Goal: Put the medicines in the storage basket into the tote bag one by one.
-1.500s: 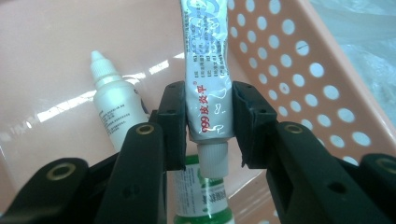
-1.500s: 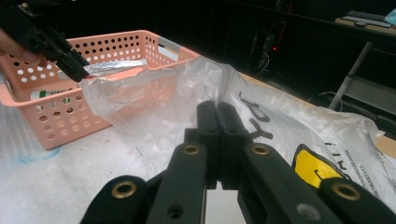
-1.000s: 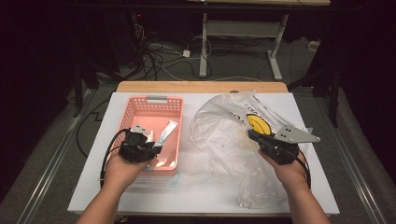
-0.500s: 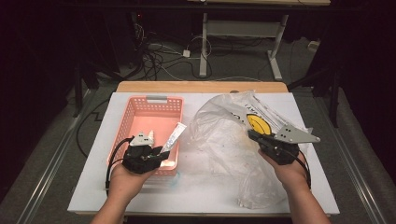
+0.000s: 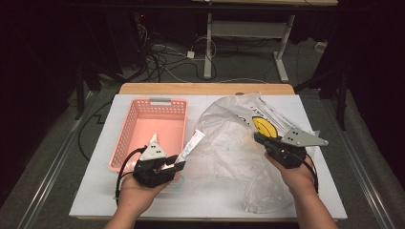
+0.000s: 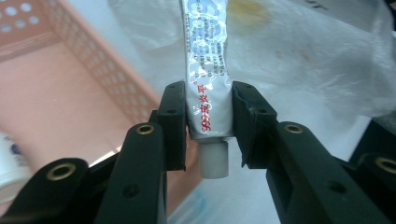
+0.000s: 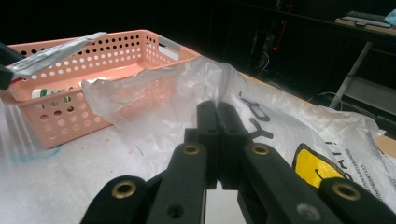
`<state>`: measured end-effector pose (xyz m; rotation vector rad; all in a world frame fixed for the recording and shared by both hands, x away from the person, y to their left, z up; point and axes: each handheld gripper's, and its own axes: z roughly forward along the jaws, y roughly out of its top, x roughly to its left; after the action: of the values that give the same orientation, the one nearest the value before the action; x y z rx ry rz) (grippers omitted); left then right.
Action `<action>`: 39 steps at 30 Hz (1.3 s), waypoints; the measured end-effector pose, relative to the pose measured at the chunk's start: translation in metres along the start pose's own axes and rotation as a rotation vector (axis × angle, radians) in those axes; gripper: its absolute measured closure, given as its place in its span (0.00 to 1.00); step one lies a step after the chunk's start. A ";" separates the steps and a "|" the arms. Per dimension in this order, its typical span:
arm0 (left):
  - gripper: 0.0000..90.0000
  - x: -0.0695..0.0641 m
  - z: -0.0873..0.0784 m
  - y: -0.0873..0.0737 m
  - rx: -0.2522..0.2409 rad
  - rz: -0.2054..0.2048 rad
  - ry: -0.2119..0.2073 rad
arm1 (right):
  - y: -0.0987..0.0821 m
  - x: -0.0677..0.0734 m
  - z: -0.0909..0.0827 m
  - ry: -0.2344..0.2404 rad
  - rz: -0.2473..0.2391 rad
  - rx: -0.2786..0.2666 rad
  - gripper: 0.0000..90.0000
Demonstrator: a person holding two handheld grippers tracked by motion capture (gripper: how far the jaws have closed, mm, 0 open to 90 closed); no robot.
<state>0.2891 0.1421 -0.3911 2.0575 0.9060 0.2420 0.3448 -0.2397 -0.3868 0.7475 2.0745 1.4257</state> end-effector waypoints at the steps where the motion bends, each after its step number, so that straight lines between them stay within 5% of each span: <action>1: 0.73 -0.004 0.001 0.000 -0.001 0.007 -0.007 | 0.000 0.000 0.000 -0.001 -0.001 0.000 1.00; 9: 0.73 -0.023 0.024 0.001 0.042 0.049 -0.046 | 0.001 0.001 -0.001 0.001 0.000 -0.006 1.00; 18: 0.73 -0.035 0.055 0.001 0.075 0.050 -0.080 | 0.001 0.001 -0.001 0.003 -0.004 -0.009 1.00; 39: 0.73 -0.039 0.103 0.015 0.110 0.043 -0.081 | 0.002 0.002 -0.002 0.010 -0.003 -0.014 1.00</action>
<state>0.3172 0.0450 -0.4375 2.1739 0.8423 0.1336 0.3423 -0.2387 -0.3842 0.7323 2.0701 1.4443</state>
